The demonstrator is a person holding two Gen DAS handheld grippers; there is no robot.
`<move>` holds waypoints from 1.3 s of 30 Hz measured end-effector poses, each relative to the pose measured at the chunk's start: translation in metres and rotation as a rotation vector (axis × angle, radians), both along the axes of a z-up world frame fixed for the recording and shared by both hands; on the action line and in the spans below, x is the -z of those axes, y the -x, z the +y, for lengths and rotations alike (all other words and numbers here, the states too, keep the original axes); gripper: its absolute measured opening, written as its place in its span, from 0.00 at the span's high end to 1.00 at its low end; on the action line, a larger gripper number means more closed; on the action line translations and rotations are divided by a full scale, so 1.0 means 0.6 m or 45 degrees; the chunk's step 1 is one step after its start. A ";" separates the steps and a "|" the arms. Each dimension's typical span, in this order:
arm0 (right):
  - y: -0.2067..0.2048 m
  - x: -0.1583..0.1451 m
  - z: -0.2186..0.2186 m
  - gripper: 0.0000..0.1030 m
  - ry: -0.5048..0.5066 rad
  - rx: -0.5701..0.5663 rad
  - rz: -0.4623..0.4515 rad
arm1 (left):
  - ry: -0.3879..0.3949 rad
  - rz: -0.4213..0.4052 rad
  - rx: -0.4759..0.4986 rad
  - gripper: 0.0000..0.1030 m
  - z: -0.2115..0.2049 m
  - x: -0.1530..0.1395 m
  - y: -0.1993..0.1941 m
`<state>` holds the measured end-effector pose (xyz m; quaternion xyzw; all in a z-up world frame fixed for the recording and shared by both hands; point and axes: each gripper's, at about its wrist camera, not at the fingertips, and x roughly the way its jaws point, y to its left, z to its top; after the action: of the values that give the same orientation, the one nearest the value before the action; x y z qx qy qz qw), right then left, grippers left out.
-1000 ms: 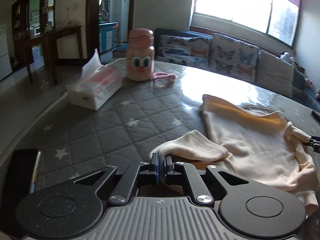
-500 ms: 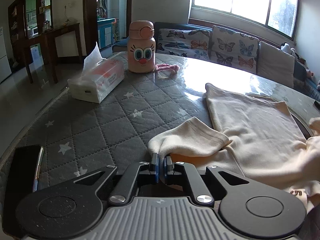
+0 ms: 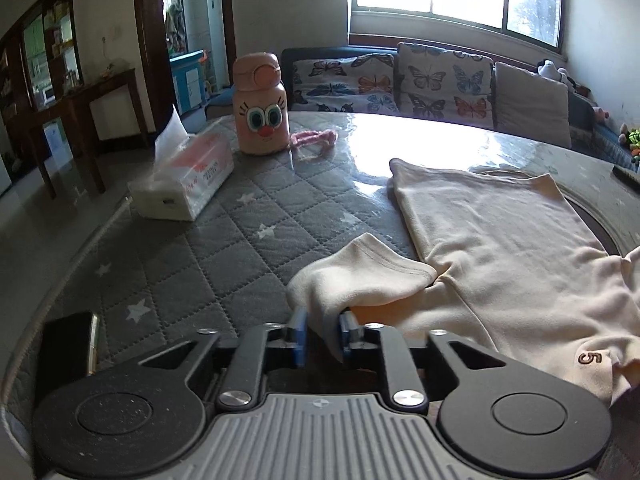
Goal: Fold clothes
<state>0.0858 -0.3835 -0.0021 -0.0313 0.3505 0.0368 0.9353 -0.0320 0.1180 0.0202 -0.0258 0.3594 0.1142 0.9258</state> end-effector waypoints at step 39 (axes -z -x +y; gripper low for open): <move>0.042 -0.072 0.102 0.44 0.056 -0.529 0.019 | 0.043 -0.035 0.761 0.48 -0.218 0.009 0.026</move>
<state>0.0607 -0.3221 0.0411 -0.1230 0.3441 0.2213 0.9042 -0.0475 -0.0127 0.0149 0.0642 0.3405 -0.1697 0.9226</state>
